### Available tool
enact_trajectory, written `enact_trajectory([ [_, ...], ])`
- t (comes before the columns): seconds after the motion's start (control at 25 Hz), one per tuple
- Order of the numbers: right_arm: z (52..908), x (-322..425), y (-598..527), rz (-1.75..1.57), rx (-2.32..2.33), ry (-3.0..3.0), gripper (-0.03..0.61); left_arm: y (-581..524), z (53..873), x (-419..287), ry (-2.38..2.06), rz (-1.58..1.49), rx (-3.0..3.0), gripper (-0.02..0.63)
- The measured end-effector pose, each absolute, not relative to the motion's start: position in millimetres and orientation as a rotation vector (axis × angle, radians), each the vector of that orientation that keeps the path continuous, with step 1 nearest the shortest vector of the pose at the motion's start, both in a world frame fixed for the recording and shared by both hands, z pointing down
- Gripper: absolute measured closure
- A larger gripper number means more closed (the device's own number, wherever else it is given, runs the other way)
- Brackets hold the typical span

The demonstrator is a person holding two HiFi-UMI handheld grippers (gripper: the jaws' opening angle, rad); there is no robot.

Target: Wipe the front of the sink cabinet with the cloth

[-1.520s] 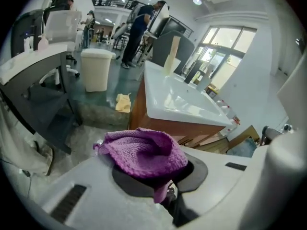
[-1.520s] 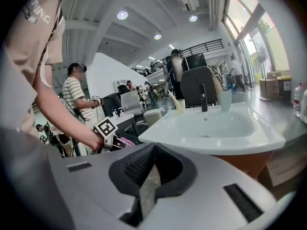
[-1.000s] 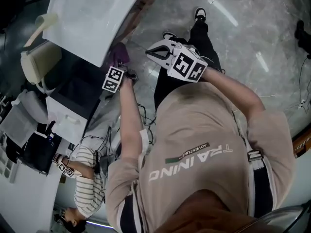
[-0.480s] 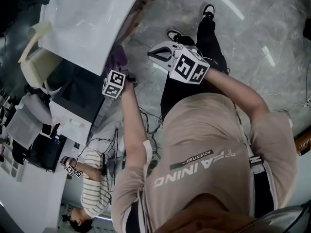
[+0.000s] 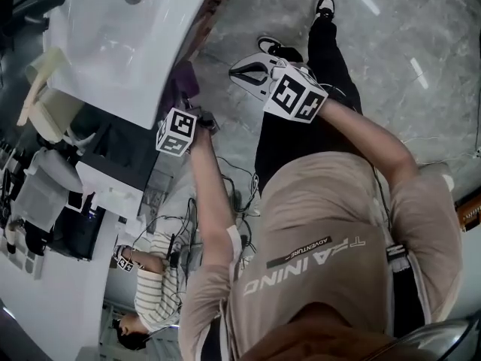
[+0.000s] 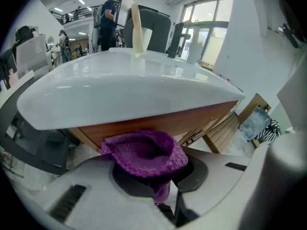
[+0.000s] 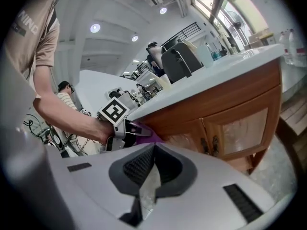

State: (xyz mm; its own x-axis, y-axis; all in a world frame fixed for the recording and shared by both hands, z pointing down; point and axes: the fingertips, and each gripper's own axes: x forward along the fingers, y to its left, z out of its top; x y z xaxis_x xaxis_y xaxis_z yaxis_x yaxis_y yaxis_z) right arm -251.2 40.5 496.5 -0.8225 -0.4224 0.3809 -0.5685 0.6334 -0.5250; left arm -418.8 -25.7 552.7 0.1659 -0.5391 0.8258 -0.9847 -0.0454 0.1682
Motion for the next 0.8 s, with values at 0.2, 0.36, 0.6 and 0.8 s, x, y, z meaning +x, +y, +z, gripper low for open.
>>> enact_trajectory([
  [0.2, 503.4, -226.1, 25.5, 0.955, 0.824, -2.642, 0.566, -38.7, 549.6, -379.9, -1.451, 0.743, 1.731, 0.565],
  [0.36, 516.9, -207.8, 27.1, 0.94, 0.814, -2.622, 0.566, -50.8, 550.6, -345.1, -1.421, 0.729, 1.752, 0.565],
  [0.6, 517.1, -173.3, 24.6, 0.983, 0.824, -2.618, 0.566, -68.5, 542.9, -293.1, -1.393, 0.724, 1.777, 0.565],
  [0.8, 527.0, -134.7, 3.8, 0.98, 0.852, -2.611, 0.566, -88.3, 550.1, -254.2, -1.384, 0.725, 1.787, 0.565],
])
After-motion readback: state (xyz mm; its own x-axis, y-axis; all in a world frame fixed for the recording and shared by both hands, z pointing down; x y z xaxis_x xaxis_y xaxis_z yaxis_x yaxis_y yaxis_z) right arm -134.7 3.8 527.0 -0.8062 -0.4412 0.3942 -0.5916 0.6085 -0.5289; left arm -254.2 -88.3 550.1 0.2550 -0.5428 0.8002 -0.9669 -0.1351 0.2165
